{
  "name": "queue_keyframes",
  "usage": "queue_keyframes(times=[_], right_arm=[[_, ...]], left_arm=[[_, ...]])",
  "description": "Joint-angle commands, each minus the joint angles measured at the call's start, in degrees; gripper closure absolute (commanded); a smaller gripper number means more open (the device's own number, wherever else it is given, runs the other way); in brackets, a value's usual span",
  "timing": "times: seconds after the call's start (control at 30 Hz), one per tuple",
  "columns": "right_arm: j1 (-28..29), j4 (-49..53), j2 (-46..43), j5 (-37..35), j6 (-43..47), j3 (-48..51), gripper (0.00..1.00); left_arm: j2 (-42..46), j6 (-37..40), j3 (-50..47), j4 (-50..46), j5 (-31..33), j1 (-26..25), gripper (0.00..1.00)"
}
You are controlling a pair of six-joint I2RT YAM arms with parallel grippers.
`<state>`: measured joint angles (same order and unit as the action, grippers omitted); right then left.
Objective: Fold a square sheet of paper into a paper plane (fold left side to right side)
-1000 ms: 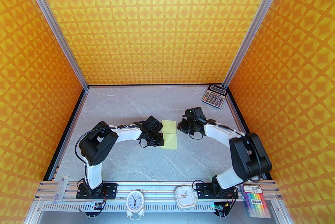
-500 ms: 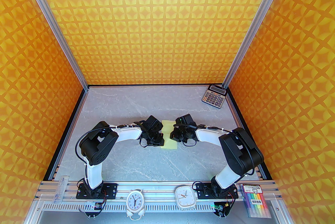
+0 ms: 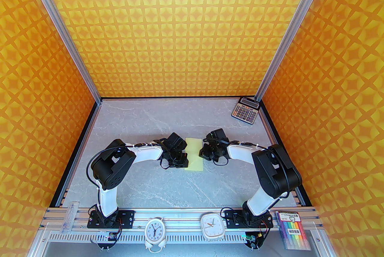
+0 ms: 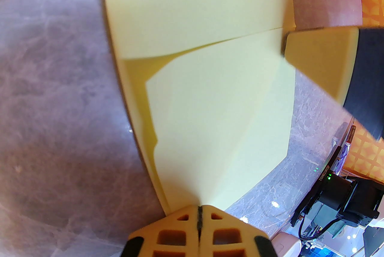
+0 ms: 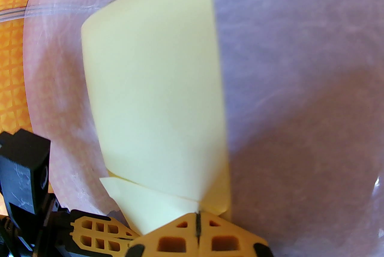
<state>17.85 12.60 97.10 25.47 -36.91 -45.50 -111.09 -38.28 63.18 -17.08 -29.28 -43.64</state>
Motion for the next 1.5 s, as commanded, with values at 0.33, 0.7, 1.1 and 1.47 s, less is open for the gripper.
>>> queue_keyframes(times=[0.33,0.7,1.1,1.47], right_arm=[[-3.5,5.8,-2.1,-3.0,3.7,-4.2,1.0],[2.1,5.6,-6.3,-2.6,4.1,2.1,0.98],[4.8,2.8,-0.5,-3.7,4.4,2.4,0.99],[6.1,1.7,0.0,-3.4,4.1,3.0,1.0]], left_arm=[[-3.6,1.7,-1.0,-9.2,2.9,-1.3,1.0],[0.1,0.2,3.0,-9.5,2.9,-0.8,0.97],[6.0,-3.5,0.6,-4.6,2.9,3.2,0.61],[3.5,-5.0,-1.2,-1.8,6.0,4.3,0.53]])
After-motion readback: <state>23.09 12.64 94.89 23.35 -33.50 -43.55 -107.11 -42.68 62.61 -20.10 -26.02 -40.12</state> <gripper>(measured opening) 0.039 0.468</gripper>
